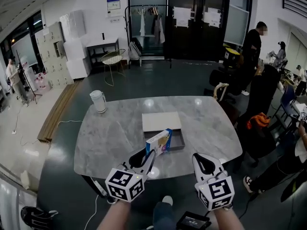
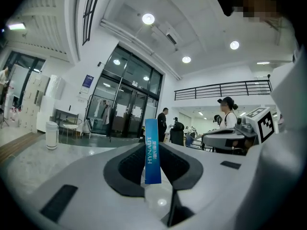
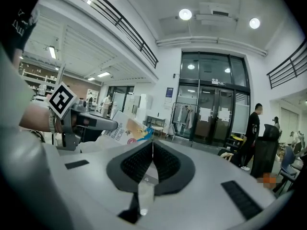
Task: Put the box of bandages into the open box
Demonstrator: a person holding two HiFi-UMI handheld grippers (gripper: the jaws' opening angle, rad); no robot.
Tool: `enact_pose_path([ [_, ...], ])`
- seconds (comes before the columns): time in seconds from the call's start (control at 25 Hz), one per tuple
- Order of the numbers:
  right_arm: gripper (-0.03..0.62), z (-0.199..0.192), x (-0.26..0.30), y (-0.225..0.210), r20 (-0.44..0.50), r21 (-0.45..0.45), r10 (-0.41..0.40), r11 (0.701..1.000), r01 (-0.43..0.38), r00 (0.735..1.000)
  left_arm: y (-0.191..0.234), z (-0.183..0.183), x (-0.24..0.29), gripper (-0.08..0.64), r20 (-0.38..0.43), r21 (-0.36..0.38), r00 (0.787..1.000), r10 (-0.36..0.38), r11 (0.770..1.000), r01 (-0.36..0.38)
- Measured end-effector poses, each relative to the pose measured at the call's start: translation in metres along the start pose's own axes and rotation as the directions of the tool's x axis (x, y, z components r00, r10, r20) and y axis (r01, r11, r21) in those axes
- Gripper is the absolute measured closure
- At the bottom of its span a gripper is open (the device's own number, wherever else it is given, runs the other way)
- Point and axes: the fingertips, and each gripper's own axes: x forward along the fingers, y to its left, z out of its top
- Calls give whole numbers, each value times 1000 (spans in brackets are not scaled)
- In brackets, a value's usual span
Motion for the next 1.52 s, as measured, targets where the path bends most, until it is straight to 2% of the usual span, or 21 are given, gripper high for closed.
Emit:
enact_pose_path([
  [0.28, 566, -8, 57, -44, -52, 14, 93, 996, -93, 994, 28, -13, 71, 471, -74, -21, 997, 15, 1000, -17],
  [0.48, 566, -35, 89, -70, -126, 4, 132, 991, -132, 983, 45, -36, 106, 471, -141, -49, 990, 31, 998, -38],
  [0.68, 567, -51, 117, -97, -143, 34, 112, 994, -108, 983, 59, -46, 129, 471, -160, -84, 986, 38, 995, -52],
  [1.04, 566, -52, 147, -127, -136, 62, 105, 993, -97, 985, 72, -44, 151, 471, -154, -111, 985, 74, 990, -91],
  [1.16, 566, -59, 151, -134, -122, 73, 66, 996, -57, 990, 73, -52, 149, 471, -166, -126, 983, 85, 986, -107],
  [1.24, 566, -66, 150, -140, -112, 122, 26, 992, -12, 993, 73, -61, 148, 471, -180, -140, 980, 89, 983, -115],
  [1.36, 566, -78, 145, -150, -113, 216, -29, 975, 54, 993, 73, -74, 148, 471, -215, -156, 973, 85, 980, -120],
  [1.52, 566, -99, 133, -172, -142, 294, -106, 945, 144, 984, 72, -94, 153, 471, -268, -185, 961, 71, 975, -124],
])
